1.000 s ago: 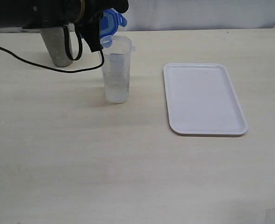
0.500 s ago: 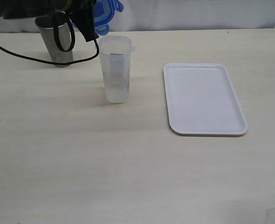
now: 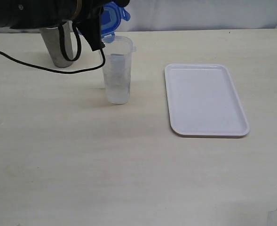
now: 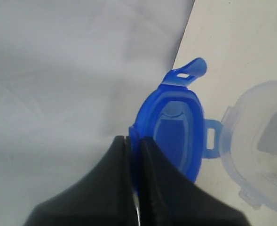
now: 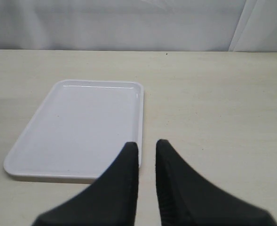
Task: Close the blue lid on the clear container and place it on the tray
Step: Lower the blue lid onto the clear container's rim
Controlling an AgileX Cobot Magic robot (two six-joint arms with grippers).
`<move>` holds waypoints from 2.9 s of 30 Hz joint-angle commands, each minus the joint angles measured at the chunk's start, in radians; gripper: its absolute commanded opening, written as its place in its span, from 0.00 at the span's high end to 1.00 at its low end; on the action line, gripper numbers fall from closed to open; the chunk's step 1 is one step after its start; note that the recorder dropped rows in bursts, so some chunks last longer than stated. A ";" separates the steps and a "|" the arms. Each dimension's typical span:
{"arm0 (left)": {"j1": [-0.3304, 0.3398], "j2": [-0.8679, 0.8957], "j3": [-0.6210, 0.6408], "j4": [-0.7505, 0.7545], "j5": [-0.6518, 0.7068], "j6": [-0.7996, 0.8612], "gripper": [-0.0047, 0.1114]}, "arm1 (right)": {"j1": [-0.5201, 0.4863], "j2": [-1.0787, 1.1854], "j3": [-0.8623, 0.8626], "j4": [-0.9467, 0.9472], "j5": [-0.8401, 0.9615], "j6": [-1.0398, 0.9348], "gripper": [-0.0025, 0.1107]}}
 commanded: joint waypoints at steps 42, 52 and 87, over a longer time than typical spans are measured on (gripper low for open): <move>-0.086 -0.023 0.003 0.050 0.138 -0.026 0.96 | 0.000 -0.004 0.001 0.006 -0.002 0.000 0.86; -0.086 -0.023 0.003 0.031 0.134 -0.024 0.96 | 0.000 -0.004 0.001 0.006 -0.002 0.000 0.86; -0.086 -0.023 0.003 -0.144 0.105 0.063 0.96 | 0.000 -0.004 0.001 0.006 -0.002 0.000 0.86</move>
